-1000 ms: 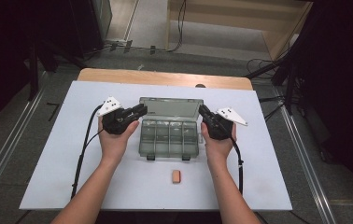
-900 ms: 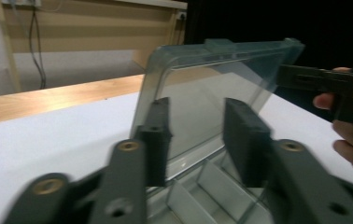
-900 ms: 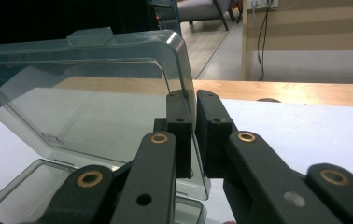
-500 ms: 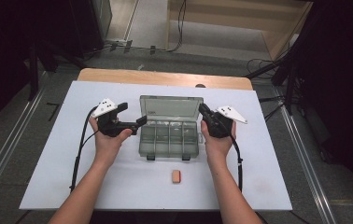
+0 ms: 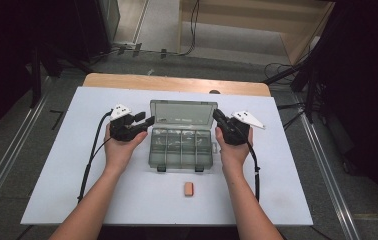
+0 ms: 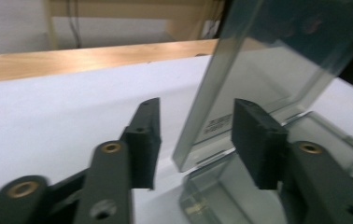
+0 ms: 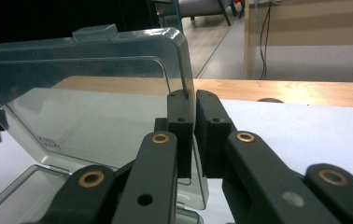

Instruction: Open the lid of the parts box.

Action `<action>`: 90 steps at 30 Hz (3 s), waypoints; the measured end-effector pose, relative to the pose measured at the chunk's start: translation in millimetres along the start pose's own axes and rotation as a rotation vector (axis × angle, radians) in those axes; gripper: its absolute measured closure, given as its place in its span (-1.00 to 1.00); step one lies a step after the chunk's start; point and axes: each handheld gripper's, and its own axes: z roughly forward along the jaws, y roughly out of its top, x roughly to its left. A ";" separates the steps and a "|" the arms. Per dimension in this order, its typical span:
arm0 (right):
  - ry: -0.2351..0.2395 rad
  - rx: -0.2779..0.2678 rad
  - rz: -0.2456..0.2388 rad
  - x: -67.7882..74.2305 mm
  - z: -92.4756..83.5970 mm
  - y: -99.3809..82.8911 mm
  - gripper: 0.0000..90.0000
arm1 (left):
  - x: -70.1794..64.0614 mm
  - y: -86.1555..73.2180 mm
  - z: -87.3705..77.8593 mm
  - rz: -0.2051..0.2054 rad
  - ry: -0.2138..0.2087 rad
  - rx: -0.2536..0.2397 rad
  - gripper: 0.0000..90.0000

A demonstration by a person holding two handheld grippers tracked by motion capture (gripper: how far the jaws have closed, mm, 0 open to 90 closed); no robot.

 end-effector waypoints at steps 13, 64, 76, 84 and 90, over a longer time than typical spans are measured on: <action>0.014 0.005 0.010 -4.4 5.9 2.3 0.86 | -6.0 -9.9 17.8 0.024 0.028 0.001 0.66; 0.080 0.168 0.078 -27.9 35.2 -23.9 0.80 | 2.9 -11.8 29.9 -0.055 0.049 0.007 0.89; 0.088 0.176 0.097 -31.8 41.5 -25.7 0.83 | 10.8 -10.9 36.0 -0.111 0.013 0.016 0.88; 0.097 0.178 0.123 -34.9 46.3 -28.2 0.84 | 15.1 -9.4 39.3 -0.137 -0.004 0.035 0.87; 0.108 0.174 0.140 -36.9 48.1 -29.4 0.85 | 18.2 -9.9 41.0 -0.170 -0.022 0.036 0.87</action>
